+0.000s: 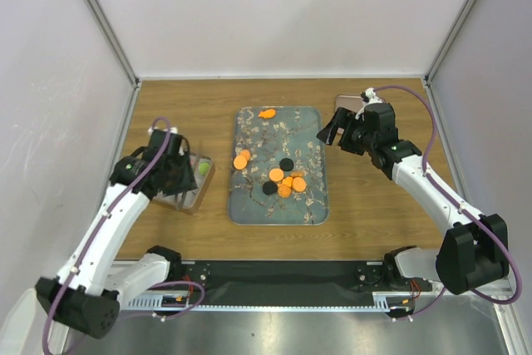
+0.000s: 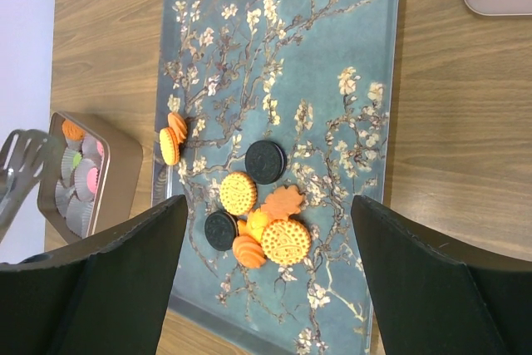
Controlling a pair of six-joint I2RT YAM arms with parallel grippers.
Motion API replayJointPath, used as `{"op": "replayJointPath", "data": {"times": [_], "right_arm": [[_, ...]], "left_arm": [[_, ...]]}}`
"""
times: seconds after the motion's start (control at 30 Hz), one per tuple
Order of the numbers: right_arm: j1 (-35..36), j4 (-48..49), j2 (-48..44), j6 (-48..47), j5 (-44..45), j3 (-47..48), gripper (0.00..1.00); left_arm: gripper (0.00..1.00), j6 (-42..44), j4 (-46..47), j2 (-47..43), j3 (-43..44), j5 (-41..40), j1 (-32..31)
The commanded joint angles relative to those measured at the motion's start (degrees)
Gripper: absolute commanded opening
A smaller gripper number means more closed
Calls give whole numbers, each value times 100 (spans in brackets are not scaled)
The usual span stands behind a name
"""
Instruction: Pack the cookies
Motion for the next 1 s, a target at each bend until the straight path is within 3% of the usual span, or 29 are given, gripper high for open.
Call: {"op": "replayJointPath", "data": {"times": [0.0, 0.13, 0.33, 0.97], "right_arm": [[-9, 128, -52, -42, 35, 142, 87], [-18, 119, -70, -59, 70, 142, 87], [-18, 119, -70, -59, 96, 151, 87], [-9, 119, -88, -59, 87, 134, 87]], "left_arm": [[47, -234, 279, 401, 506, -297, -685], [49, -260, 595, 989, 796, -297, -1379], [49, -129, 877, 1912, 1227, -254, -1855], [51, -6, 1176, 2282, 639, -104, -1891]]}}
